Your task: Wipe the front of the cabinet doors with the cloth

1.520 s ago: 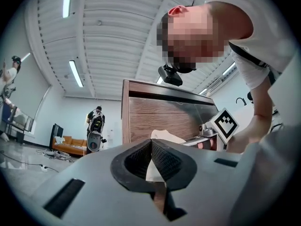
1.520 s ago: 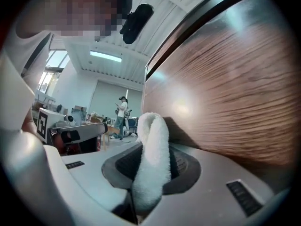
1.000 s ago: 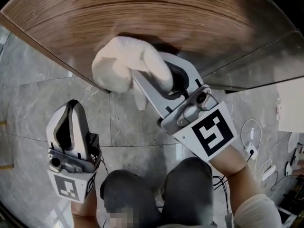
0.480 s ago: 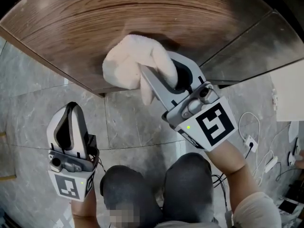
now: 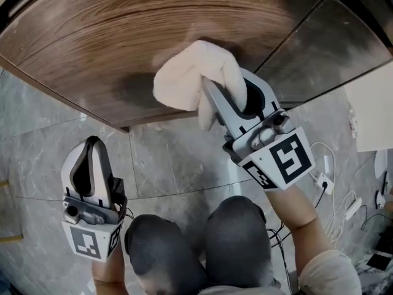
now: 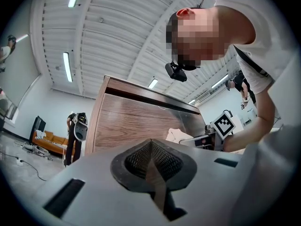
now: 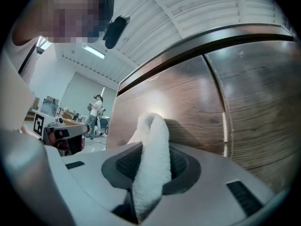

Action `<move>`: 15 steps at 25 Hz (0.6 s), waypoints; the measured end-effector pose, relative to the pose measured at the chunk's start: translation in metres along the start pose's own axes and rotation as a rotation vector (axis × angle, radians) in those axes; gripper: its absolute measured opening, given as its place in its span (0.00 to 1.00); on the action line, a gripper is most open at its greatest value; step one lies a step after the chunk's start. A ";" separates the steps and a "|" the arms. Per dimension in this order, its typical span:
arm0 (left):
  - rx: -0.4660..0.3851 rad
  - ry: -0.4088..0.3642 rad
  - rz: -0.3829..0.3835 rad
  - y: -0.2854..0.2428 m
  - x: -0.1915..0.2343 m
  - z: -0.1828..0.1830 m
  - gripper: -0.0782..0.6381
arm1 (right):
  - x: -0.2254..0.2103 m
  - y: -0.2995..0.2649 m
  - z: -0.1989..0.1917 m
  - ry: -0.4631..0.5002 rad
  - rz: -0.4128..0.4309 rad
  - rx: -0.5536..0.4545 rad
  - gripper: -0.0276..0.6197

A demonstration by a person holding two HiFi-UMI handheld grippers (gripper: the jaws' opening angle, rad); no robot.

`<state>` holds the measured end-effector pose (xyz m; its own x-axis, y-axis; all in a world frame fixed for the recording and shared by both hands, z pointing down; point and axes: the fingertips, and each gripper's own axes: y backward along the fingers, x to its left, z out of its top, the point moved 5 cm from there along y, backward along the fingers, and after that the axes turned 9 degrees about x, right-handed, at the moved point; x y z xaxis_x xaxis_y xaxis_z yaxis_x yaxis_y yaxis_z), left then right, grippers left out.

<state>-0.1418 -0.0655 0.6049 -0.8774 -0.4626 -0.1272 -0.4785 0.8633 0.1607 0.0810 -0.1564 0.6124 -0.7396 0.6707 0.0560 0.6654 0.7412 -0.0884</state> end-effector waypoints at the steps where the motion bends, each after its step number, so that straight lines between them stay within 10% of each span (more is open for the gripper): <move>1: 0.005 0.004 -0.007 -0.002 -0.003 -0.001 0.13 | -0.005 0.004 -0.001 0.001 -0.012 0.000 0.21; 15: 0.039 -0.030 -0.041 -0.020 -0.033 0.011 0.13 | -0.063 0.064 -0.009 -0.017 -0.139 -0.025 0.21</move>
<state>-0.1030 -0.0654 0.5950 -0.8555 -0.4916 -0.1624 -0.5114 0.8514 0.1166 0.1711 -0.1516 0.6120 -0.8263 0.5610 0.0492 0.5586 0.8276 -0.0558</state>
